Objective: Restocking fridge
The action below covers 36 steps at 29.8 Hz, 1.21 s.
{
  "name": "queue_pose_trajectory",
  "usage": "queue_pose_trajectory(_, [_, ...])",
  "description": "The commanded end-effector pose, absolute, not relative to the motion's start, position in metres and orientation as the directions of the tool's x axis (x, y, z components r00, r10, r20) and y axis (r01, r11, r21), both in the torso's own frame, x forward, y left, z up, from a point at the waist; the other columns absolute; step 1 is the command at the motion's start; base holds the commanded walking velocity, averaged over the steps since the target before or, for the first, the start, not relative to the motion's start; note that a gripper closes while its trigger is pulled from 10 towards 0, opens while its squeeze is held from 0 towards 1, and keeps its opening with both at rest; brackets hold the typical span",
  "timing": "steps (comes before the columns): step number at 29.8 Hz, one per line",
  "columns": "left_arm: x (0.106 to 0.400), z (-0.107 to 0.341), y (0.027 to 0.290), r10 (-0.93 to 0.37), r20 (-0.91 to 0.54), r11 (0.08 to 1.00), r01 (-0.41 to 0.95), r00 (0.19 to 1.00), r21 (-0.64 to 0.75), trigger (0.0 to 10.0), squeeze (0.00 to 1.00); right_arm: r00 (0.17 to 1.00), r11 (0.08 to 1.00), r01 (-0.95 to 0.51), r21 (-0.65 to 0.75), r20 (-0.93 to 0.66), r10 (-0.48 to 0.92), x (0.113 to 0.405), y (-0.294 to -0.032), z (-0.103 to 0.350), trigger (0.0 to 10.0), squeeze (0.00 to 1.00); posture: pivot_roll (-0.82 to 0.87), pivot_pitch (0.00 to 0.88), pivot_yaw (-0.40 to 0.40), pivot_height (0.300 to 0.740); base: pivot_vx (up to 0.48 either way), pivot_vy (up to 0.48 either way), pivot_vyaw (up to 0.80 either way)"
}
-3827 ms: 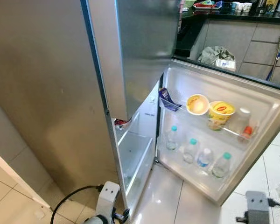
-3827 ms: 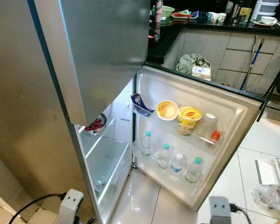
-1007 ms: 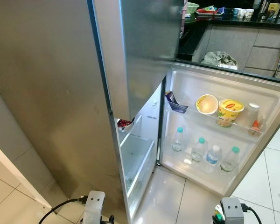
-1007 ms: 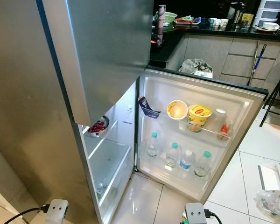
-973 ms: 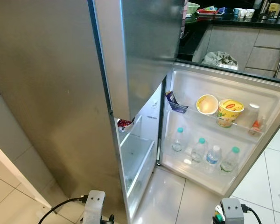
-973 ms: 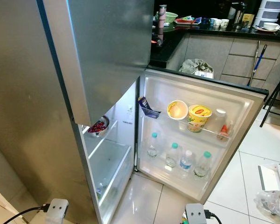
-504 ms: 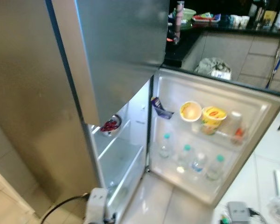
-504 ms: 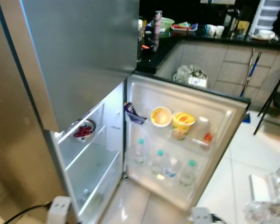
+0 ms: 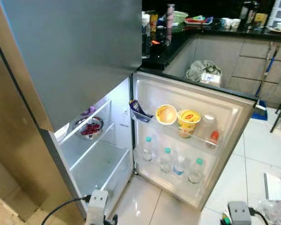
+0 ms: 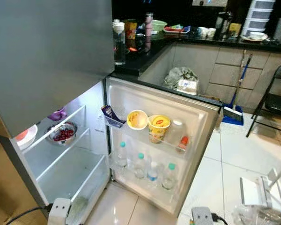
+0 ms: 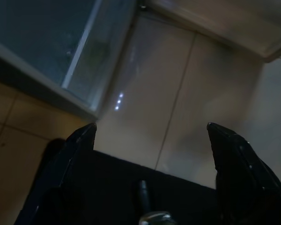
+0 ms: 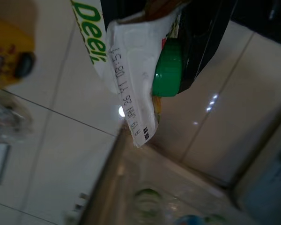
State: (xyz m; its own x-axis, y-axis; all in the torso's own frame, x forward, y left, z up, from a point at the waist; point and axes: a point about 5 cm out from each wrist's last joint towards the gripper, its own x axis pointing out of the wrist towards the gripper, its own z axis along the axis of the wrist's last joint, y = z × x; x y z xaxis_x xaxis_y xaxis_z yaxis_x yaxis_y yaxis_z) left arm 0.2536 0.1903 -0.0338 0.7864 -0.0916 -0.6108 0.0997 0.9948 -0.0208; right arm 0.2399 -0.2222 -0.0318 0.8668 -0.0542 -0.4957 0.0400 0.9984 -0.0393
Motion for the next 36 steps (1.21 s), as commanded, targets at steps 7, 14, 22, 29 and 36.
queue_pose_trajectory(7, [0.2462, -0.0393, 0.1941, -0.085, -0.636, 0.995, 0.104, 0.767, -0.008, 10.0, 0.00, 0.860, 0.998, 0.047, -0.032, -0.507, -0.056, 0.2364, -0.2221, -0.0346, 10.0, 0.00, -0.11, 0.103, 0.016, 0.740, 0.000, 0.000, 0.00])
queue_pose_trajectory(14, [0.2474, -0.0387, 0.1904, -0.118, -0.638, 0.987, 0.160, 0.761, 0.008, 10.0, 0.00, 0.857, 0.998, 0.054, -0.022, -0.512, -0.057, 0.2362, -0.2213, -0.0354, 10.0, 0.00, -0.10, 0.104, 0.018, 0.740, 0.000, 0.000, 0.00])
queue_pose_trajectory(22, [0.2494, -0.0371, 0.1883, -0.128, -0.628, 0.985, 0.172, 0.767, 0.009, 10.0, 0.00, 0.851, 0.997, 0.071, -0.019, -0.521, -0.070, 0.2333, -0.2216, -0.0376, 10.0, 0.00, -0.11, 0.099, 0.025, 0.740, 0.000, 0.000, 0.00])
queue_pose_trajectory(29, [0.2520, -0.0353, 0.1873, -0.134, -0.622, 0.985, 0.174, 0.772, 0.004, 10.0, 0.00, 0.847, 0.997, 0.079, -0.019, -0.526, -0.078, 0.2317, -0.2220, -0.0388, 10.0, 0.00, -0.11, 0.087, 0.028, 0.740, 0.000, 0.000, 0.00])
queue_pose_trajectory(36, [0.2521, -0.0353, 0.1865, -0.140, -0.622, 0.983, 0.181, 0.771, 0.004, 10.0, 0.00, 0.840, 0.995, 0.096, -0.014, -0.535, -0.089, 0.2297, -0.2228, -0.0404, 10.0, 0.00, -0.11, 0.084, 0.030, 0.740, 0.000, 0.000, 0.00])
